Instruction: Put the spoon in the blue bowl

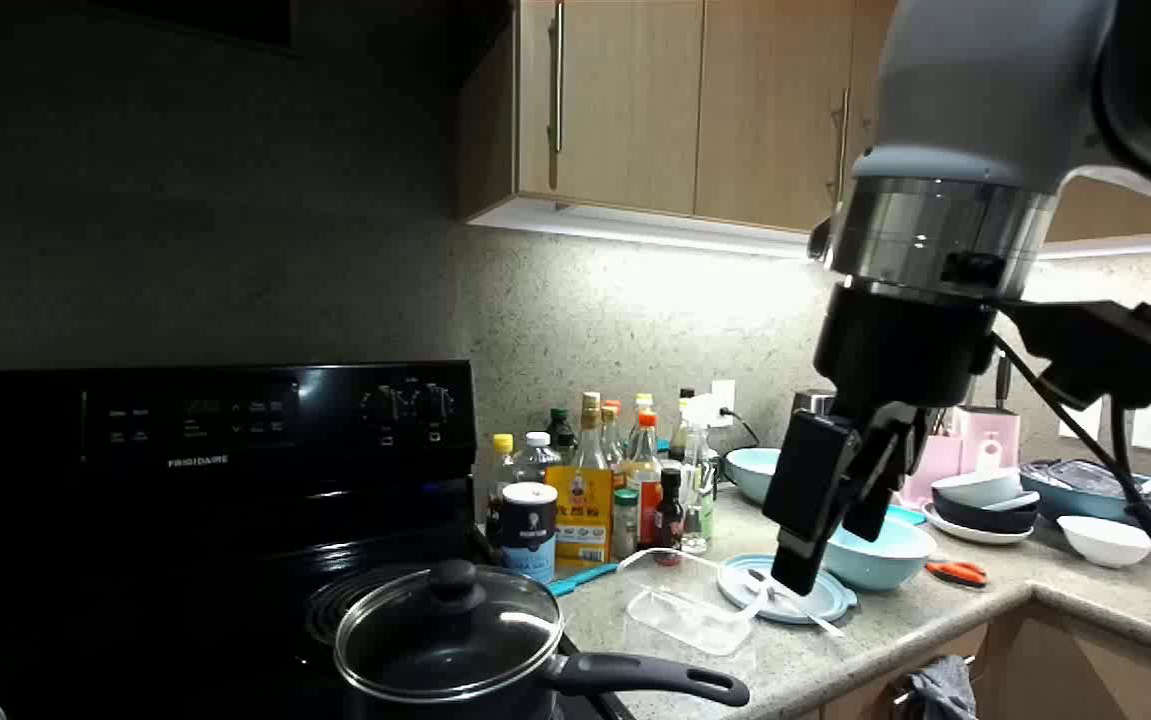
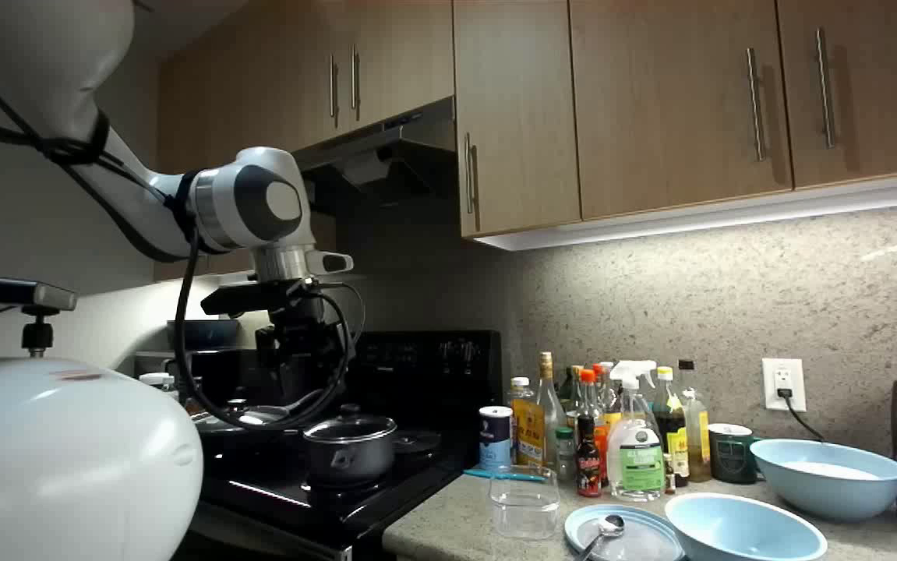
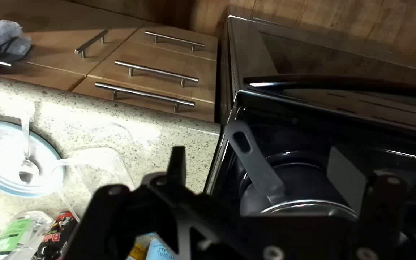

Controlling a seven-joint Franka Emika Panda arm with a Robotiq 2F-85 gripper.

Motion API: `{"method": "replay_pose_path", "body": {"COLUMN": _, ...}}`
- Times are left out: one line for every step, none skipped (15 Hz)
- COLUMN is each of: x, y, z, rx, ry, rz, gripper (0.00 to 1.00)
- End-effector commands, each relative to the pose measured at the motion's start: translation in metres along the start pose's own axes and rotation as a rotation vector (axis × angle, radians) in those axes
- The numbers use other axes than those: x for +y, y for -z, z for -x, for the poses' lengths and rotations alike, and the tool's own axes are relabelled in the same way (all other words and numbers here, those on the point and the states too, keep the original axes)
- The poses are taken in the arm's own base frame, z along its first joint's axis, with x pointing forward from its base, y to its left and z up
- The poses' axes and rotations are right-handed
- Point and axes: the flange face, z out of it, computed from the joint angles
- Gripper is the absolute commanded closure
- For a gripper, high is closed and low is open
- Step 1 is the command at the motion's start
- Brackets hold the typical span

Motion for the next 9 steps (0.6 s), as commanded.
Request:
{"method": "replay_pose_path", "body": {"x": 0.0, "y": 0.001, "z": 0.0, "rx": -0.001, "ry": 0.0, "rz": 0.0, "gripper": 0.0}}
{"method": "replay_pose_path", "body": {"x": 0.0, "y": 0.001, "z": 0.0, "rx": -0.001, "ry": 0.0, "rz": 0.0, "gripper": 0.0}}
{"method": "replay_pose_path", "body": {"x": 0.0, "y": 0.001, "z": 0.0, "rx": -0.001, "ry": 0.0, "rz": 0.0, "gripper": 0.0}}
{"method": "replay_pose_path", "body": {"x": 0.0, "y": 0.001, "z": 0.0, "rx": -0.001, "ry": 0.0, "rz": 0.0, "gripper": 0.0}}
{"method": "replay_pose_path", "body": {"x": 0.0, "y": 0.001, "z": 0.0, "rx": -0.001, "ry": 0.0, "rz": 0.0, "gripper": 0.0}}
{"method": "replay_pose_path", "body": {"x": 0.0, "y": 0.001, "z": 0.0, "rx": -0.001, "ry": 0.0, "rz": 0.0, "gripper": 0.0}}
{"method": "replay_pose_path", "body": {"x": 0.006, "y": -0.002, "z": -0.002, "rx": 0.0, "ry": -0.019, "rz": 0.007, "gripper": 0.0}}
{"method": "replay_pose_path", "body": {"x": 0.015, "y": -0.007, "z": -0.007, "rx": -0.009, "ry": -0.034, "rz": 0.003, "gripper": 0.0}}
{"method": "replay_pose_path", "body": {"x": 0.024, "y": -0.011, "z": -0.01, "rx": -0.02, "ry": -0.043, "rz": 0.001, "gripper": 0.0}}
